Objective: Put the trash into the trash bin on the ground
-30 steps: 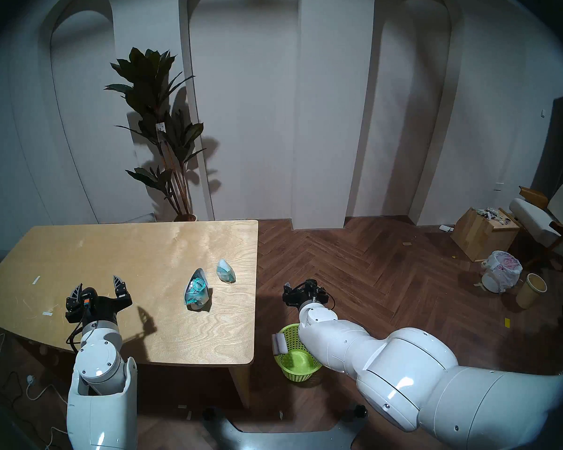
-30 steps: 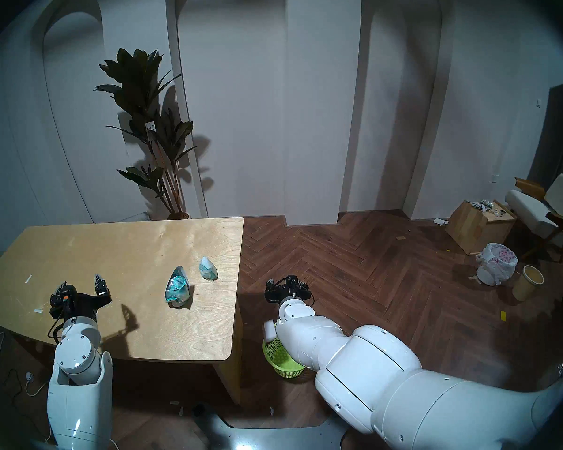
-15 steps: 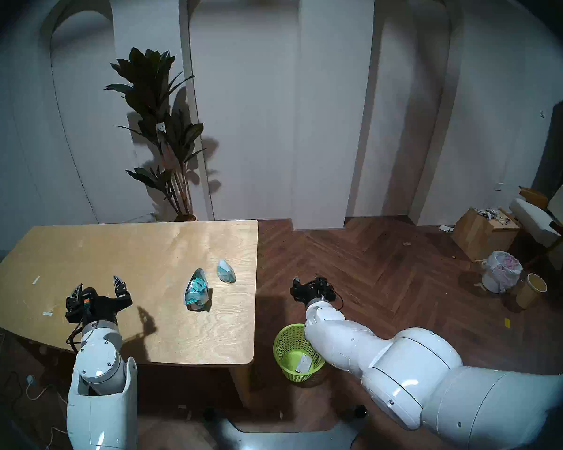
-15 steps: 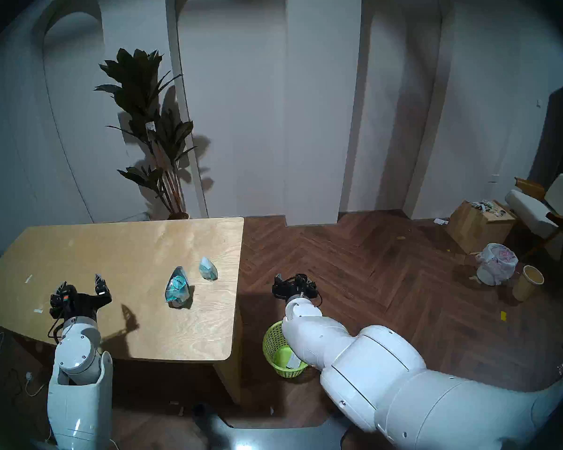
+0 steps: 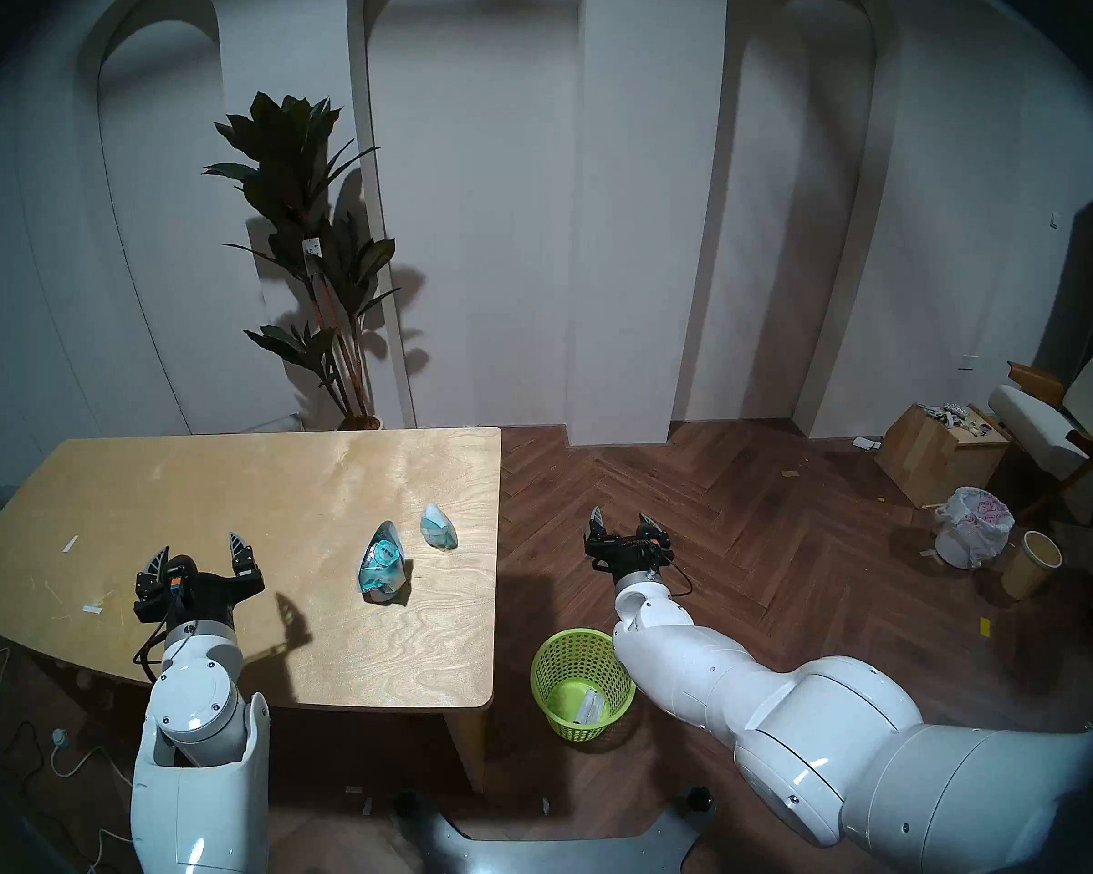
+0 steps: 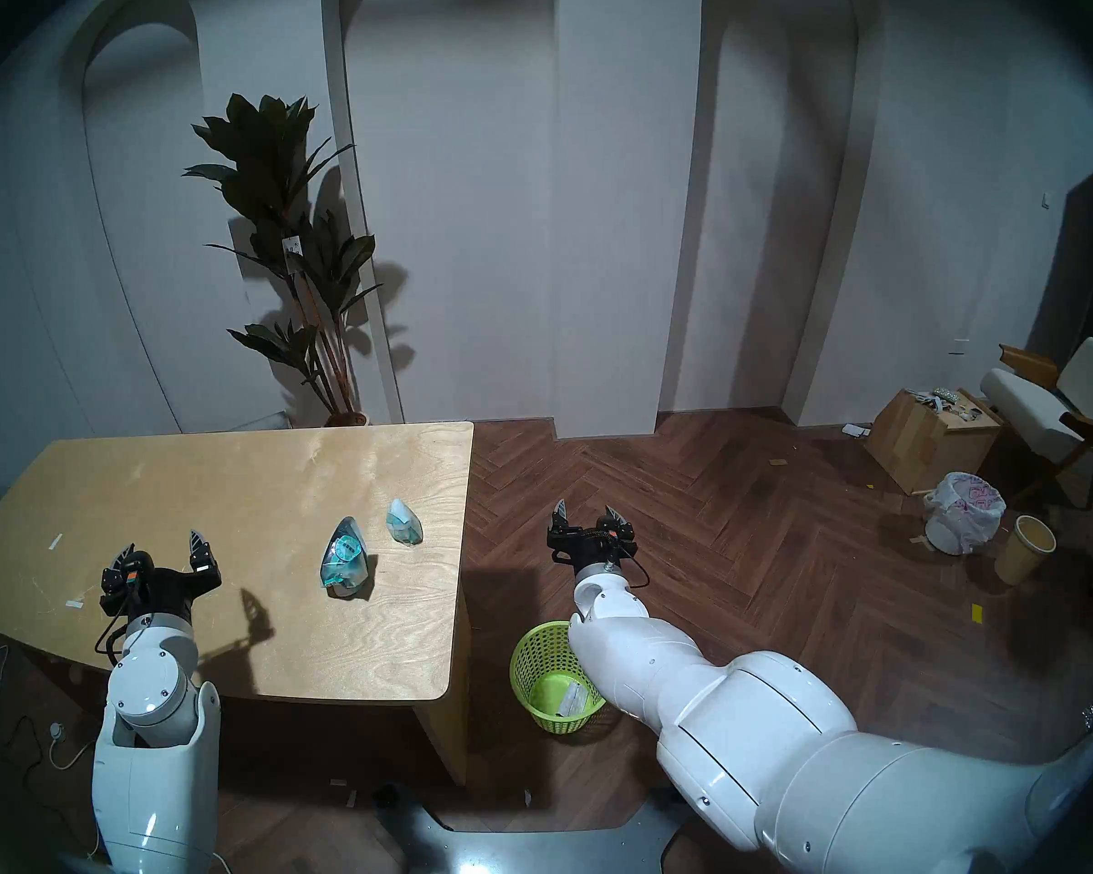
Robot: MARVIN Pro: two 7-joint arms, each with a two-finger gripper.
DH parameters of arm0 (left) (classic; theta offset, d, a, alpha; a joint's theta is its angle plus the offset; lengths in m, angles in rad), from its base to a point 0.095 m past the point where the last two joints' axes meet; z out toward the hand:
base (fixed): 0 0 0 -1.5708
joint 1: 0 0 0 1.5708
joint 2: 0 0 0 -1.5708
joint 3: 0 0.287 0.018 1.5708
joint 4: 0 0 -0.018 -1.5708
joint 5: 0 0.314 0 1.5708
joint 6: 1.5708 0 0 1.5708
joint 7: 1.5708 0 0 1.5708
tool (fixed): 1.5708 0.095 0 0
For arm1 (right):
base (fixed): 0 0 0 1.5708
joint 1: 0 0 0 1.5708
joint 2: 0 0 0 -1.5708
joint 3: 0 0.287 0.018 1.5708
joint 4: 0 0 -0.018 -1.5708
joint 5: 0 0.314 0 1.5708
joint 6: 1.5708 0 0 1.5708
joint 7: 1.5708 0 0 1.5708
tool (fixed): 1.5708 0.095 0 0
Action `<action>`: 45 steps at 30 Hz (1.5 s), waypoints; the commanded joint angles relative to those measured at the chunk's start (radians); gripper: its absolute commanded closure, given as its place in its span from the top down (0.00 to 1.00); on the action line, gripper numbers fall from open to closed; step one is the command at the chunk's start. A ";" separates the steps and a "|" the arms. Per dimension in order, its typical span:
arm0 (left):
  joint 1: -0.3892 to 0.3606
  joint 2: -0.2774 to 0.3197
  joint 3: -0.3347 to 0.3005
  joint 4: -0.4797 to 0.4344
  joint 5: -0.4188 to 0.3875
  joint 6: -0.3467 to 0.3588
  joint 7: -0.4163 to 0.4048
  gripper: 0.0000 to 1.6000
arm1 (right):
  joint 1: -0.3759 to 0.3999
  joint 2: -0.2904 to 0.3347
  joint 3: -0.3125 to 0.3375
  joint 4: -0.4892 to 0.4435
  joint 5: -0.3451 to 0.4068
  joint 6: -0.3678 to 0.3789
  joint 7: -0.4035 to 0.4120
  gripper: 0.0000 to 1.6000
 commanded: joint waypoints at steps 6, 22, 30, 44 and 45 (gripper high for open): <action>-0.058 0.022 0.088 -0.022 0.024 0.012 -0.040 1.00 | 0.024 0.154 0.029 -0.051 -0.014 -0.091 -0.006 1.00; -0.079 0.023 0.147 -0.037 -0.005 0.080 -0.103 1.00 | -0.055 0.273 0.052 -0.057 -0.035 -0.121 -0.010 1.00; -0.076 0.015 0.164 -0.063 -0.049 0.130 -0.130 1.00 | -0.095 0.306 0.062 -0.079 -0.042 -0.142 -0.007 1.00; -0.043 -0.002 0.183 -0.124 -0.125 0.220 -0.170 1.00 | -0.159 0.344 0.077 -0.153 -0.052 -0.180 0.002 1.00; -0.039 -0.004 0.185 -0.124 -0.129 0.227 -0.172 1.00 | -0.163 0.347 0.079 -0.159 -0.052 -0.183 0.003 1.00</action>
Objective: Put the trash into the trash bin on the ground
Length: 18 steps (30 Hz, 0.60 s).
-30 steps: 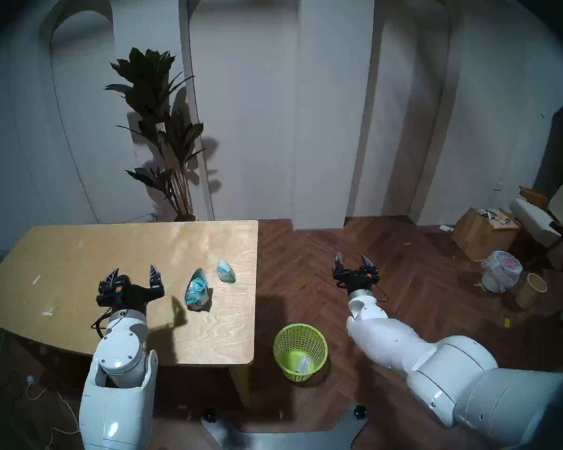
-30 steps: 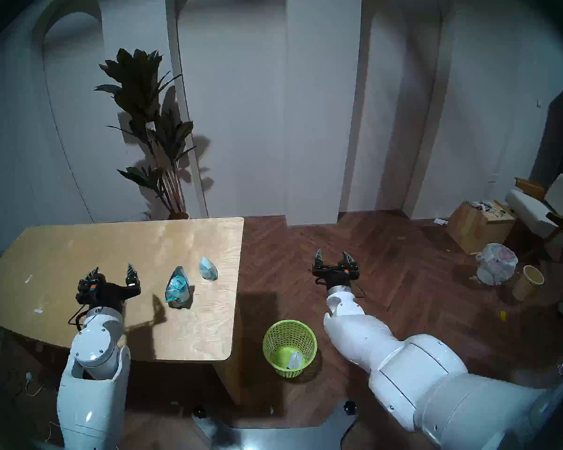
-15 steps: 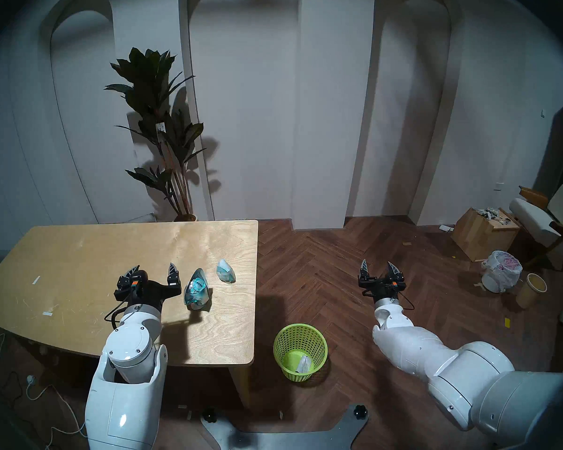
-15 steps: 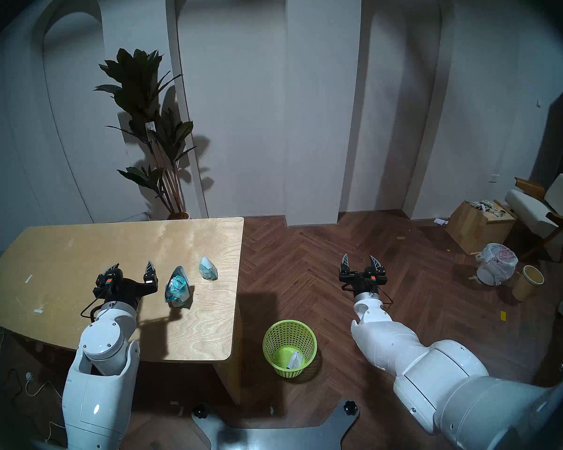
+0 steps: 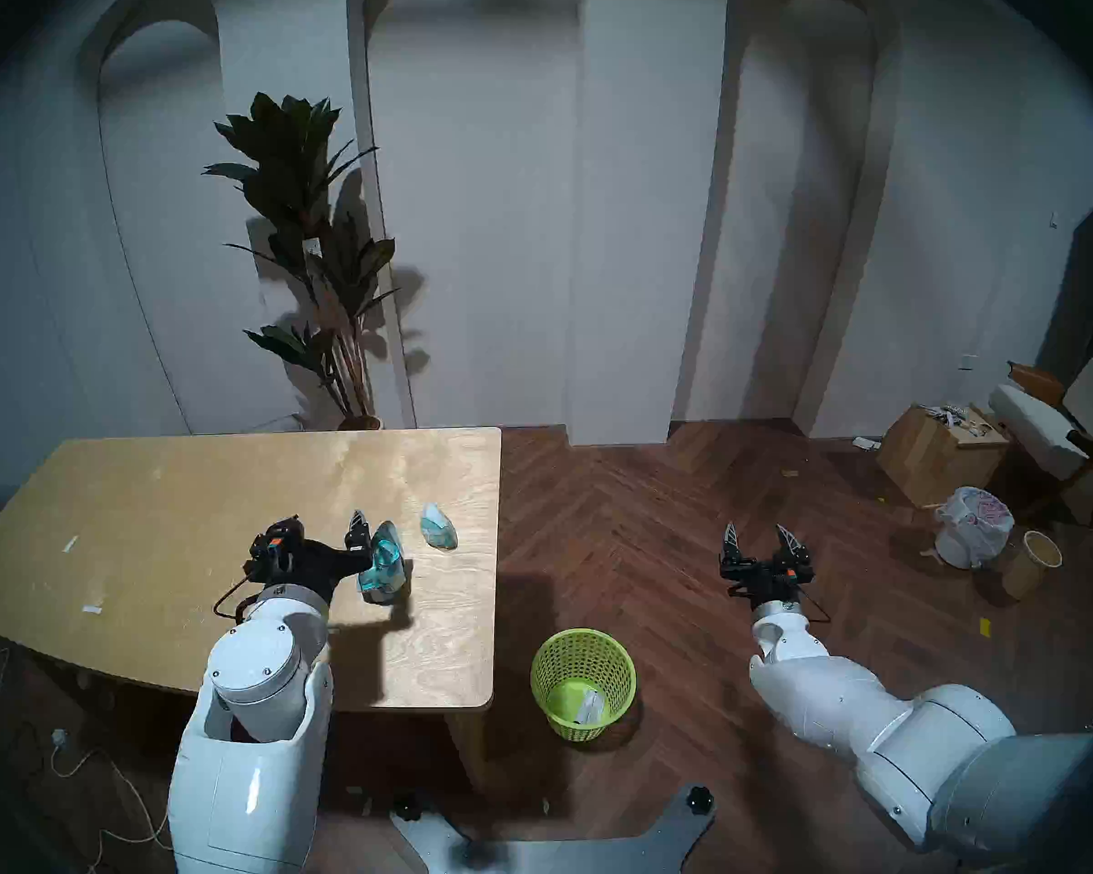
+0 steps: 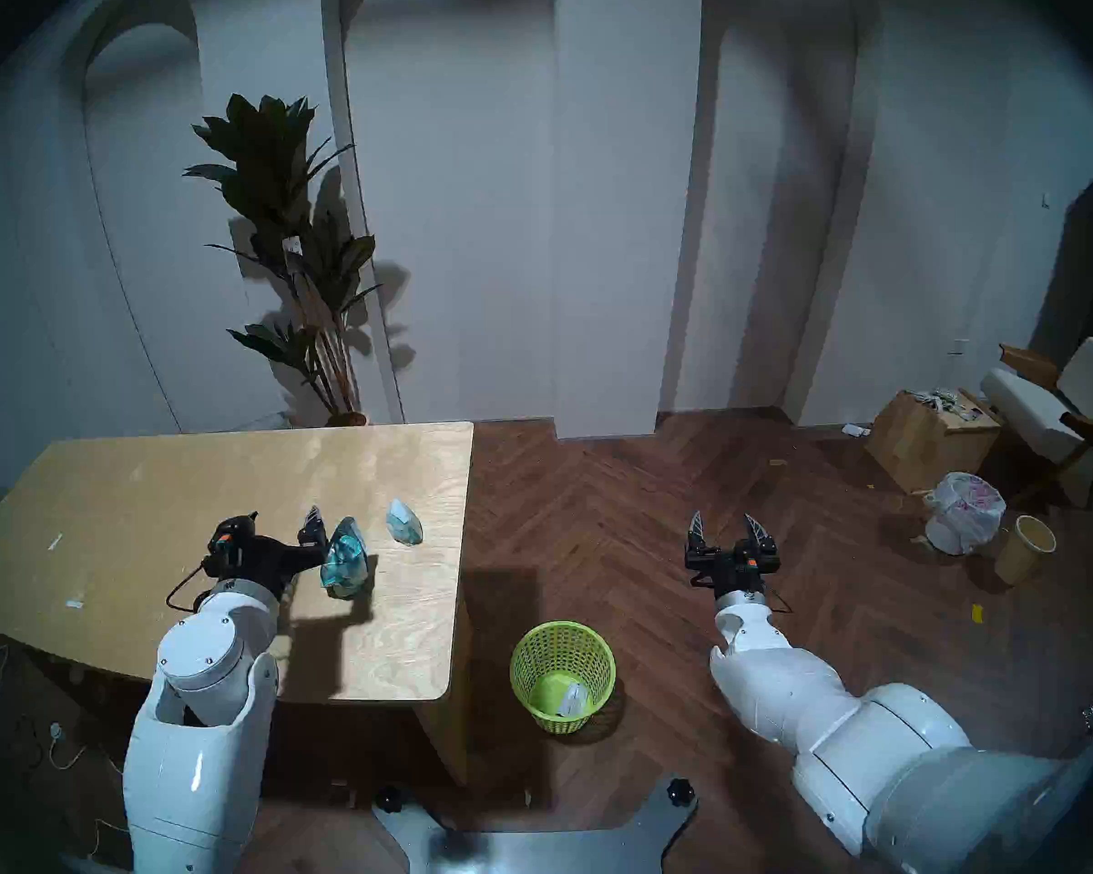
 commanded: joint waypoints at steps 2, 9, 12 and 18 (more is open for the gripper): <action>0.017 -0.011 0.005 -0.050 -0.029 0.034 -0.018 1.00 | -0.025 0.031 0.008 -0.063 0.002 -0.038 0.007 1.00; 0.038 -0.015 0.008 -0.062 -0.060 0.085 -0.034 1.00 | -0.063 0.060 0.023 -0.125 0.001 -0.061 0.015 1.00; 0.043 -0.015 0.010 -0.062 -0.066 0.095 -0.039 1.00 | -0.075 0.069 0.029 -0.145 0.002 -0.068 0.018 1.00; 0.051 -0.013 0.018 -0.059 -0.078 0.122 -0.053 1.00 | -0.110 0.092 0.042 -0.207 0.006 -0.086 0.024 1.00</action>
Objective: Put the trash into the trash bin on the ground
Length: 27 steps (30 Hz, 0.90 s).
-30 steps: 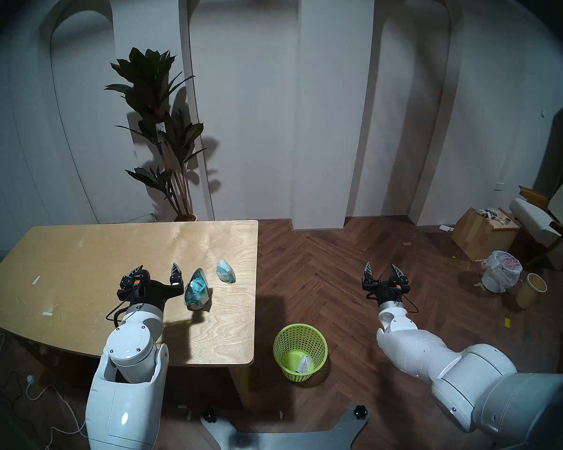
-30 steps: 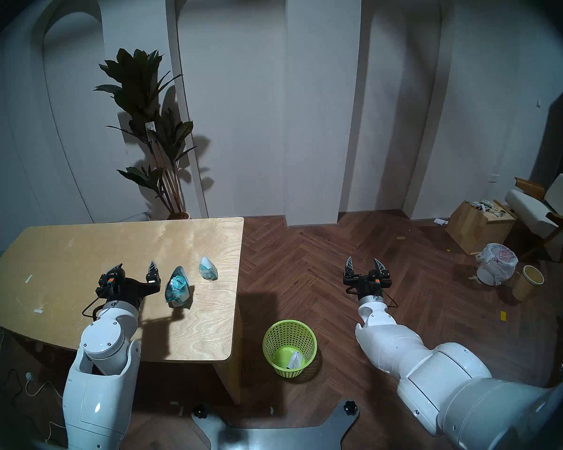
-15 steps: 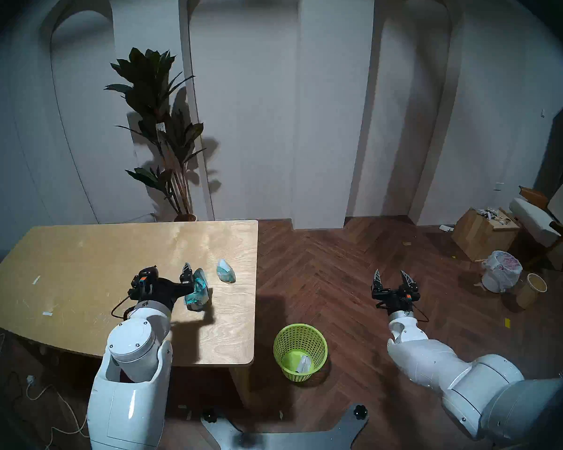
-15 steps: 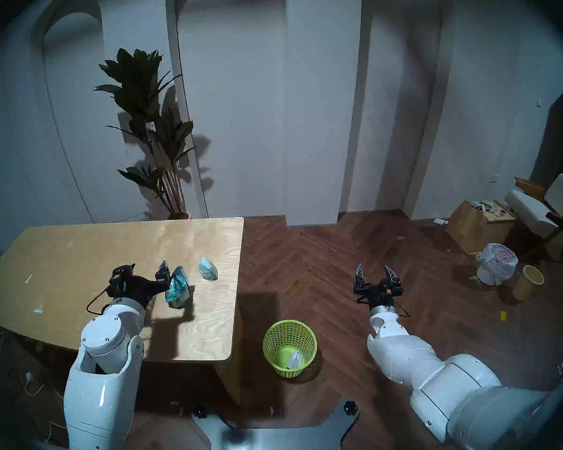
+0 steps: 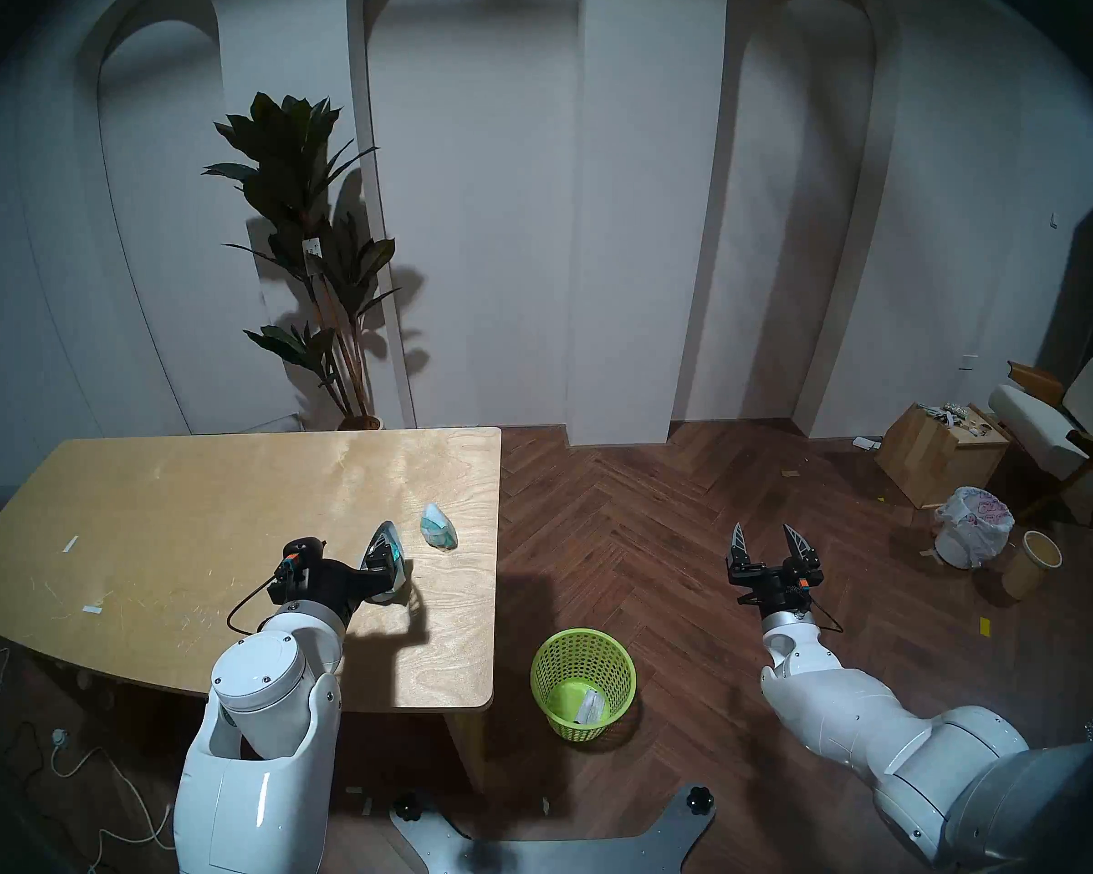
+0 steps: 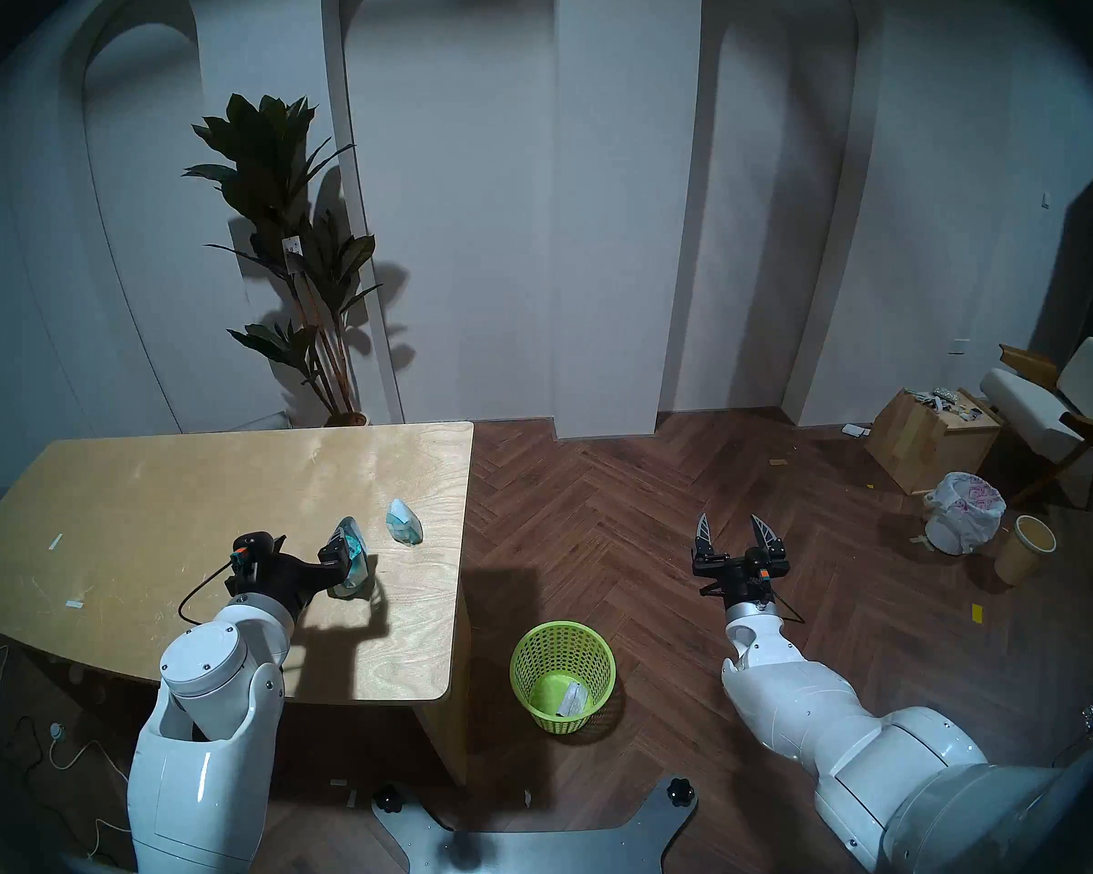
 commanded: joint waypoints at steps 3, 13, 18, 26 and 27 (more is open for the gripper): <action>-0.002 0.010 0.008 -0.020 -0.014 0.023 -0.024 1.00 | -0.055 0.050 0.022 -0.120 0.016 -0.038 0.004 1.00; -0.026 0.028 0.022 0.025 -0.025 0.037 -0.049 1.00 | -0.134 0.088 0.041 -0.255 0.044 -0.038 0.007 1.00; -0.048 0.033 0.026 0.058 -0.032 0.032 -0.058 1.00 | -0.168 0.105 0.049 -0.314 0.056 -0.038 0.006 1.00; -0.106 0.051 0.046 0.143 -0.021 -0.012 -0.070 1.00 | -0.229 0.136 0.063 -0.416 0.078 -0.033 -0.001 1.00; -0.115 0.050 0.048 0.153 -0.020 -0.017 -0.069 1.00 | -0.235 0.139 0.065 -0.426 0.081 -0.031 -0.003 1.00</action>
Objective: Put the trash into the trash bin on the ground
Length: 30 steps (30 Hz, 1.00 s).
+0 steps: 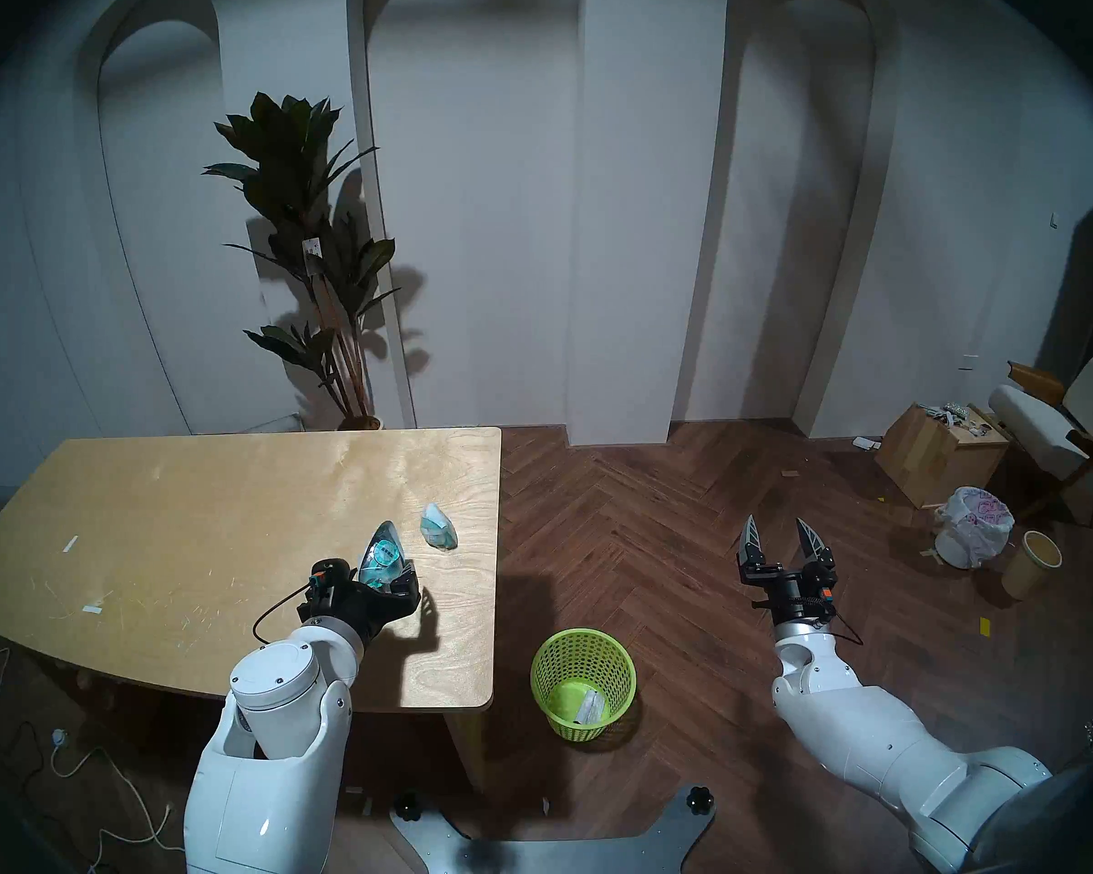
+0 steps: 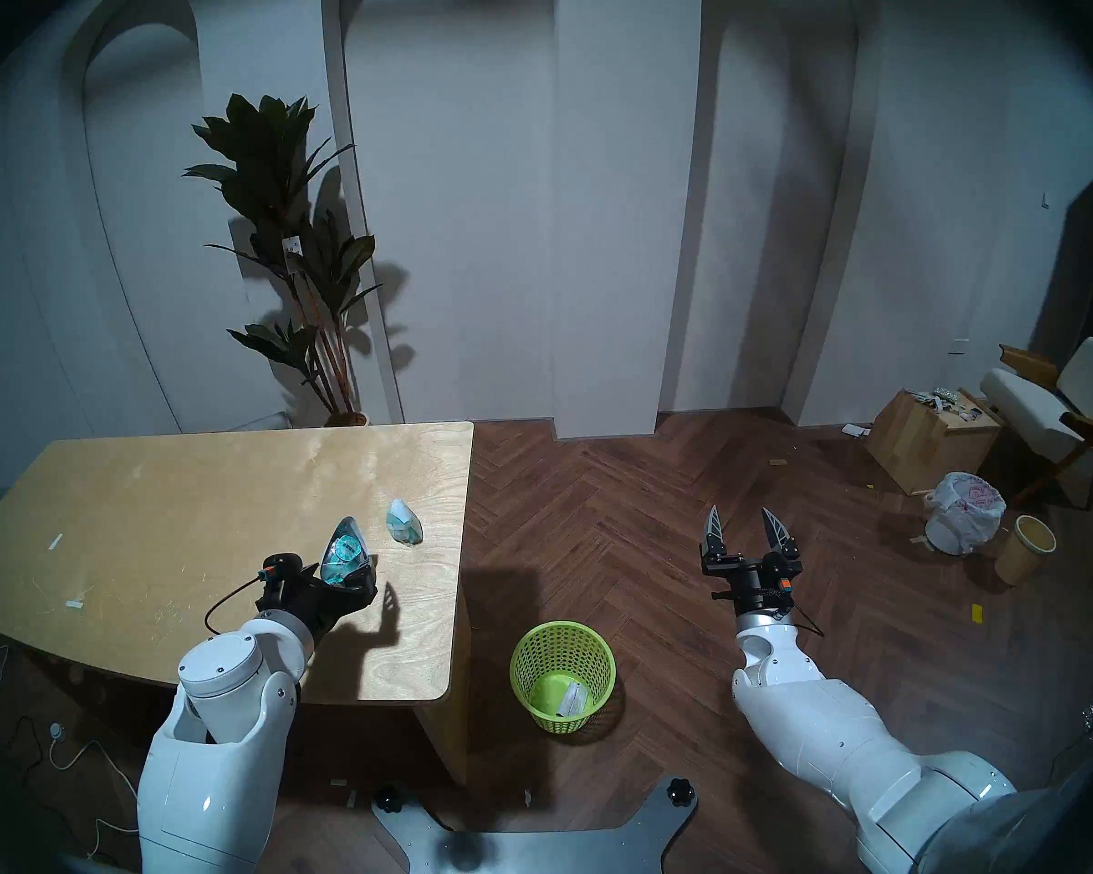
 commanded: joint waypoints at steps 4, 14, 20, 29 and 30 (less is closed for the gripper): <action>-0.103 0.020 0.020 0.063 0.028 -0.067 -0.011 1.00 | -0.081 0.053 0.019 -0.143 0.023 -0.001 -0.017 1.00; -0.165 0.030 0.052 0.158 0.067 -0.138 -0.019 1.00 | -0.158 0.101 0.031 -0.273 0.048 0.023 -0.053 1.00; -0.189 0.032 0.067 0.213 0.085 -0.181 -0.022 0.00 | -0.208 0.135 0.042 -0.364 0.065 0.060 -0.085 1.00; -0.191 0.034 0.082 0.191 0.111 -0.270 -0.023 0.00 | -0.282 0.190 0.058 -0.501 0.087 0.140 -0.144 1.00; -0.189 0.037 0.086 0.164 0.124 -0.283 -0.016 0.00 | -0.289 0.196 0.060 -0.515 0.091 0.152 -0.153 1.00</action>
